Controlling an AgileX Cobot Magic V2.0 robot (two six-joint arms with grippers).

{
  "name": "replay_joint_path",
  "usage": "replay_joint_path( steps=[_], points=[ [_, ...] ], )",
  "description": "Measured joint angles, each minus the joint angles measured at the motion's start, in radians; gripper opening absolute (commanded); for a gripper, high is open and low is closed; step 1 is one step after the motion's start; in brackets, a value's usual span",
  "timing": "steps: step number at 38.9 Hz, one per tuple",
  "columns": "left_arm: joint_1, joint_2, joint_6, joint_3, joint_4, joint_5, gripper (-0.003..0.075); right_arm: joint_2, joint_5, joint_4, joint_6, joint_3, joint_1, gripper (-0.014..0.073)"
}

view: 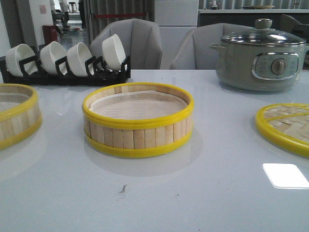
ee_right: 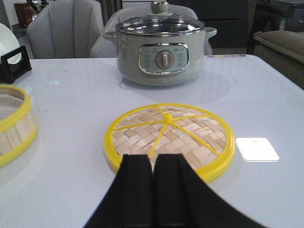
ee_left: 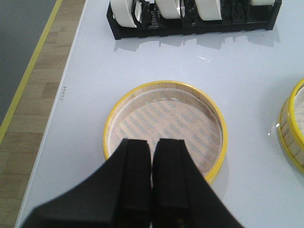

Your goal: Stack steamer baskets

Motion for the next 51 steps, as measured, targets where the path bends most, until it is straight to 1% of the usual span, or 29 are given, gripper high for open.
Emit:
replay_joint_path(
  steps=[8, 40, 45, 51],
  points=[
    [0.000, 0.000, 0.000, 0.000, 0.000, -0.037, 0.0091, 0.000, 0.000, 0.000, 0.000, 0.000, 0.000, 0.0050],
    [0.000, 0.005, 0.000, 0.000, 0.002, -0.037, 0.0091, 0.000, 0.000, -0.011, 0.000, 0.000, 0.000, 0.0050],
    [0.000, 0.015, 0.000, 0.000, 0.002, -0.037, 0.0091, 0.000, -0.022, -0.015, 0.000, 0.002, 0.000, 0.0050],
    [0.000, 0.023, 0.000, 0.000, 0.002, -0.034, 0.0091, 0.000, -0.084, -0.015, 0.000, 0.002, 0.000, 0.0050]
  ],
)
